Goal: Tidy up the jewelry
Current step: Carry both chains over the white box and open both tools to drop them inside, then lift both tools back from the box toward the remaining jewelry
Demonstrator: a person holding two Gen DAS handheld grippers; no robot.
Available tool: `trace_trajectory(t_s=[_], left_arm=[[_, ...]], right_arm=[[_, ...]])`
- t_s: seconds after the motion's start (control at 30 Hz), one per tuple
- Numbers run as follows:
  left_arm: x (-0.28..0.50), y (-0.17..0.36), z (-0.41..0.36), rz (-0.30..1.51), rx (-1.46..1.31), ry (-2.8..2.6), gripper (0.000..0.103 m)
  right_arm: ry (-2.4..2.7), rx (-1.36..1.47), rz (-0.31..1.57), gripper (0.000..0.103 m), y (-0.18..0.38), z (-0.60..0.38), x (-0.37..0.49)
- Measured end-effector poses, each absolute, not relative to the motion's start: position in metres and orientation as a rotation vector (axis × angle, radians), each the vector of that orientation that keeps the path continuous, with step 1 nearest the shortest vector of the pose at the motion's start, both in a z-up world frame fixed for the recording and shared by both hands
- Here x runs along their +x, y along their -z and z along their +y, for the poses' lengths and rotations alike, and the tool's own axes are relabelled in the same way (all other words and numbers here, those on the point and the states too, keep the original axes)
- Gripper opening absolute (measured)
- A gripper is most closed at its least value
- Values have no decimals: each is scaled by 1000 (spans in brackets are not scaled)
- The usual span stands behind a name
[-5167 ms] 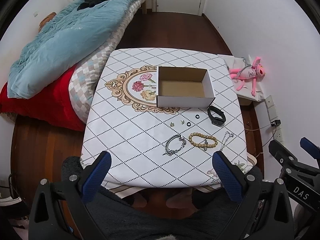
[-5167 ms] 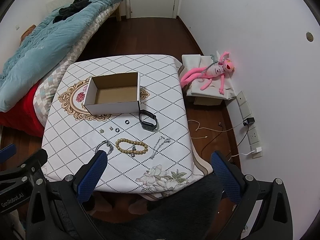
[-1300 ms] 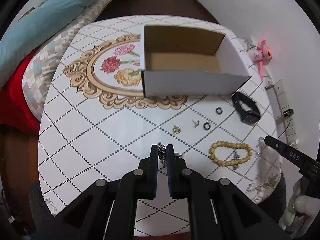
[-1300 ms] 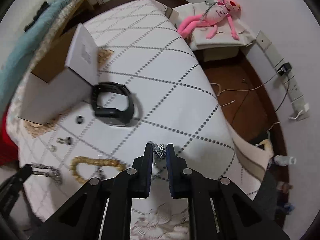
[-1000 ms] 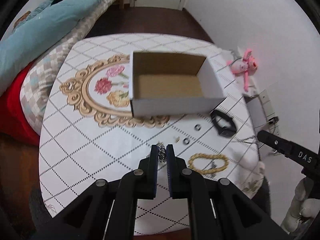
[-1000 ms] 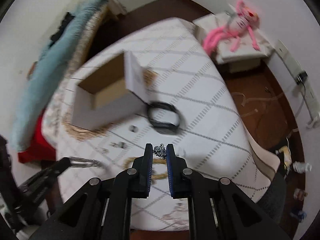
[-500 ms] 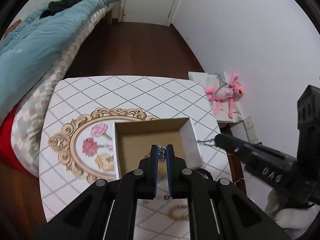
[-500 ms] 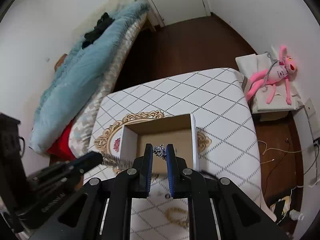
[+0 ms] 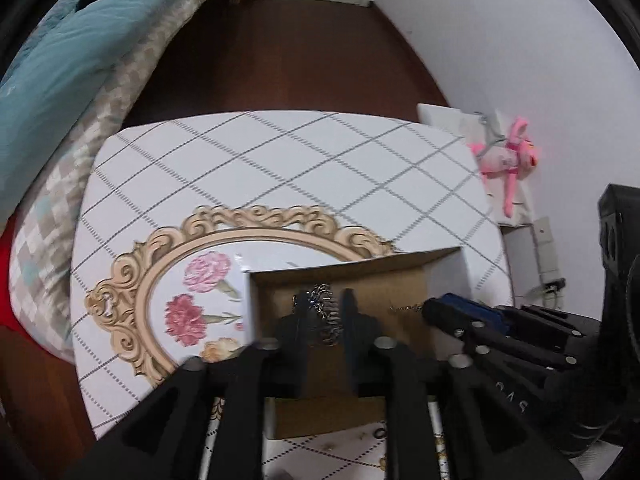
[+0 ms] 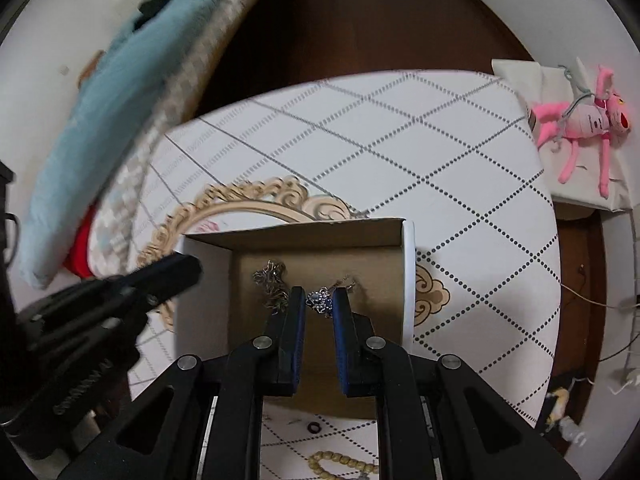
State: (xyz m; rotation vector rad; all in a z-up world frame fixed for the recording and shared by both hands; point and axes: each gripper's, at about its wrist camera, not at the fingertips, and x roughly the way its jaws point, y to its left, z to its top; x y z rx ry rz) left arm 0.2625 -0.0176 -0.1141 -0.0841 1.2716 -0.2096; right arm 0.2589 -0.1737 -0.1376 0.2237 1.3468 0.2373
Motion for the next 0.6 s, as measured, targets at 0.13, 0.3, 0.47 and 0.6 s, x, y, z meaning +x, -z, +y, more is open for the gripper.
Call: trace_trajectory(t_s=[0.13,0.3,0.47,0.6], left_arm=[[260,109,-3,1225,-81,134,69],[250,110,10,1174,-39,37,87],[233,119,17,1138,-14,-6,103],[221,128,14,1129,16,-19,103]], right_arm=[[-201,185,1352,35,142,-174,263],[-146,114,1299,67,131,-176,257],[-41,-34,1250,90,123,-176,241],[3,-114,1245,96,131,-177,226]])
